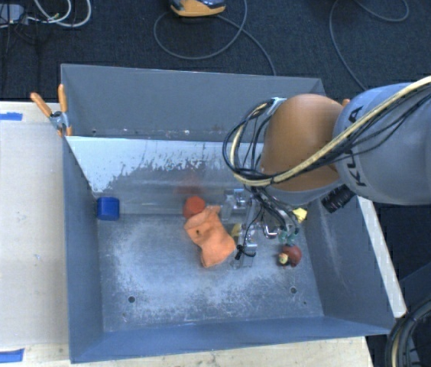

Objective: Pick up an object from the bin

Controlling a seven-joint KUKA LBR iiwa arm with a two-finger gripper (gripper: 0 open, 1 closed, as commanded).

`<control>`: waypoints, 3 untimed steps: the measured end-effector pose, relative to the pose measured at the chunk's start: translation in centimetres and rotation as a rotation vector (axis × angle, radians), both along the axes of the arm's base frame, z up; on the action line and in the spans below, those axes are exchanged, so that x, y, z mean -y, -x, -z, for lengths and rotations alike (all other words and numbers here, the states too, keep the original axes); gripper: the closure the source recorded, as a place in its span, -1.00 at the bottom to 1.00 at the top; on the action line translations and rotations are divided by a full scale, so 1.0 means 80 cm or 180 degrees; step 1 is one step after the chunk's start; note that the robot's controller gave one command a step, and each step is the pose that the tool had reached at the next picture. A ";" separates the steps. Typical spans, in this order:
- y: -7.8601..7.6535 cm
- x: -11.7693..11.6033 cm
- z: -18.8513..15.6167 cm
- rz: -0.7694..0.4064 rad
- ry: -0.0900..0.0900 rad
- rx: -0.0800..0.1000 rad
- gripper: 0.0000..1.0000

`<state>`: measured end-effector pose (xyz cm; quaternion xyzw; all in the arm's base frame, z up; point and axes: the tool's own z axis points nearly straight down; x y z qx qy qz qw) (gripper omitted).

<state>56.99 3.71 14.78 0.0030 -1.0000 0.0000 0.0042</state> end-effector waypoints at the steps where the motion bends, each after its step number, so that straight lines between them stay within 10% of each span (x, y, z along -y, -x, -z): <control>1: -0.002 0.000 -0.006 0.0003 -0.0001 0.0021 -1.00; 3: 0.033 0.010 0.078 0.0780 0.0005 0.0007 -1.00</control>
Offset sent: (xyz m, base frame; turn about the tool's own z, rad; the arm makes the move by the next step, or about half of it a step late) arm -0.0169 -0.0164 -0.0720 0.1400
